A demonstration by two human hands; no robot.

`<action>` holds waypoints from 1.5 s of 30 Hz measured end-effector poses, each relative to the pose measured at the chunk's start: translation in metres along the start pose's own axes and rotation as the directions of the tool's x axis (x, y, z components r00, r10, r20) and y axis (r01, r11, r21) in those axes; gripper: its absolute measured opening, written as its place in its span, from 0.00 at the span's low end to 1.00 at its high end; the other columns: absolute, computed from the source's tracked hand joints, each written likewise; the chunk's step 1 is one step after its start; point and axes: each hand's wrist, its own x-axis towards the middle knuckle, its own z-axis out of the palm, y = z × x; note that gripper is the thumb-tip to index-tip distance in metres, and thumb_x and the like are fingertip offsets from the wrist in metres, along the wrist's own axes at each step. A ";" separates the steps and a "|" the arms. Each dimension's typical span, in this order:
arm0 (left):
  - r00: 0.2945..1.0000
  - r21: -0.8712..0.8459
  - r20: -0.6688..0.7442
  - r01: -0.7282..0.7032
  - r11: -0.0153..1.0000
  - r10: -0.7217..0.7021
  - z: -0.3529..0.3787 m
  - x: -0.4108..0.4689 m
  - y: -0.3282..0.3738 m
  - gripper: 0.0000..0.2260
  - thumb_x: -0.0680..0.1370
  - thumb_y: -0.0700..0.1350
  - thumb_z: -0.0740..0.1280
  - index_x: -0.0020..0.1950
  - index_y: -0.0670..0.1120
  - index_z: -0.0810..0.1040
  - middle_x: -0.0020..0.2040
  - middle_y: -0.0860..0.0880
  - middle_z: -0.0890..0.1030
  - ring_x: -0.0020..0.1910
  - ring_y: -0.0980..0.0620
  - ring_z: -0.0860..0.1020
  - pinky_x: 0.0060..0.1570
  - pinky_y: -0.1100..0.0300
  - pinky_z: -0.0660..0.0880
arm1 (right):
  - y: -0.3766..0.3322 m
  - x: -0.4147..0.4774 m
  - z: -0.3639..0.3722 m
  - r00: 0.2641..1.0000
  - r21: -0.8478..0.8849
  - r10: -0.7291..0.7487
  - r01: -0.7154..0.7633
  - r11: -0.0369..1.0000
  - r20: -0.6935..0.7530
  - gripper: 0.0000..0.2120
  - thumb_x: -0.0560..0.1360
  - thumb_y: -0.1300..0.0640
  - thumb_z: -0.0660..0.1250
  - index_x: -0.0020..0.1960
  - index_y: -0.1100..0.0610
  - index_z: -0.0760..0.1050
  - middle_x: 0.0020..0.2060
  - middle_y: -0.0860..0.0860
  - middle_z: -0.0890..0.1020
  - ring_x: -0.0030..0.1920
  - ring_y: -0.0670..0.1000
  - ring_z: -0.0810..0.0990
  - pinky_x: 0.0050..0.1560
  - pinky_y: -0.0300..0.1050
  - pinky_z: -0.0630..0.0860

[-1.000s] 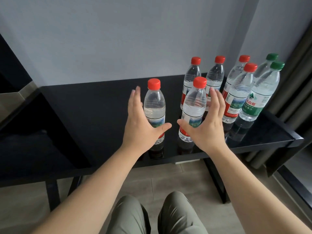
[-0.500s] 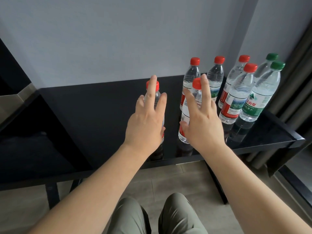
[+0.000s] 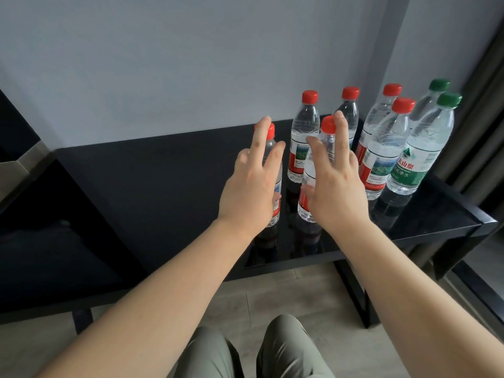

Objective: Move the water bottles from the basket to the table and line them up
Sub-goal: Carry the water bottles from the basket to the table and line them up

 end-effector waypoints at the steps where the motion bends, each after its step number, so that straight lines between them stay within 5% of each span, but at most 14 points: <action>1: 1.000 -0.002 0.001 -0.003 1.000 0.003 0.003 0.004 0.003 0.41 0.68 0.41 0.82 0.77 0.48 0.66 0.84 0.47 0.46 0.69 0.42 0.72 0.48 0.50 0.84 | 0.004 0.003 0.001 1.000 0.000 0.002 -0.002 1.000 0.001 0.42 0.71 0.66 0.77 0.79 0.51 0.63 0.83 0.52 0.40 0.72 0.65 0.68 0.47 0.56 0.82; 28: 0.999 0.042 0.038 -0.014 0.999 0.013 0.049 0.059 0.038 0.46 0.69 0.37 0.79 0.80 0.50 0.58 0.84 0.45 0.41 0.63 0.43 0.72 0.46 0.52 0.84 | 0.057 0.046 0.018 1.000 0.020 0.016 -0.017 1.000 0.022 0.38 0.71 0.66 0.74 0.77 0.51 0.63 0.83 0.51 0.40 0.73 0.70 0.66 0.52 0.61 0.80; 34: 0.994 0.032 0.048 -0.096 0.995 0.094 0.045 0.064 0.026 0.54 0.71 0.42 0.80 0.84 0.52 0.45 0.83 0.45 0.35 0.70 0.39 0.70 0.57 0.47 0.81 | 0.054 0.045 0.006 0.998 -0.011 -0.001 0.002 1.000 0.065 0.40 0.72 0.63 0.74 0.80 0.51 0.61 0.83 0.50 0.37 0.78 0.68 0.59 0.54 0.63 0.81; 40: 0.994 0.049 0.070 -0.089 0.995 0.085 0.018 0.049 0.015 0.57 0.72 0.47 0.80 0.84 0.51 0.39 0.83 0.46 0.36 0.79 0.33 0.59 0.69 0.34 0.70 | 0.043 0.032 -0.012 0.996 -0.016 0.009 -0.007 1.000 0.091 0.43 0.76 0.53 0.74 0.83 0.48 0.55 0.83 0.50 0.37 0.82 0.65 0.46 0.76 0.67 0.64; 45: 0.982 0.076 0.191 -0.004 0.997 -0.011 -0.003 0.003 0.001 0.50 0.77 0.56 0.74 0.84 0.52 0.39 0.83 0.46 0.35 0.81 0.34 0.54 0.73 0.34 0.65 | 0.017 0.004 -0.025 0.990 0.028 0.109 -0.112 0.993 0.089 0.40 0.80 0.48 0.69 0.84 0.48 0.50 0.84 0.51 0.39 0.83 0.63 0.43 0.79 0.67 0.56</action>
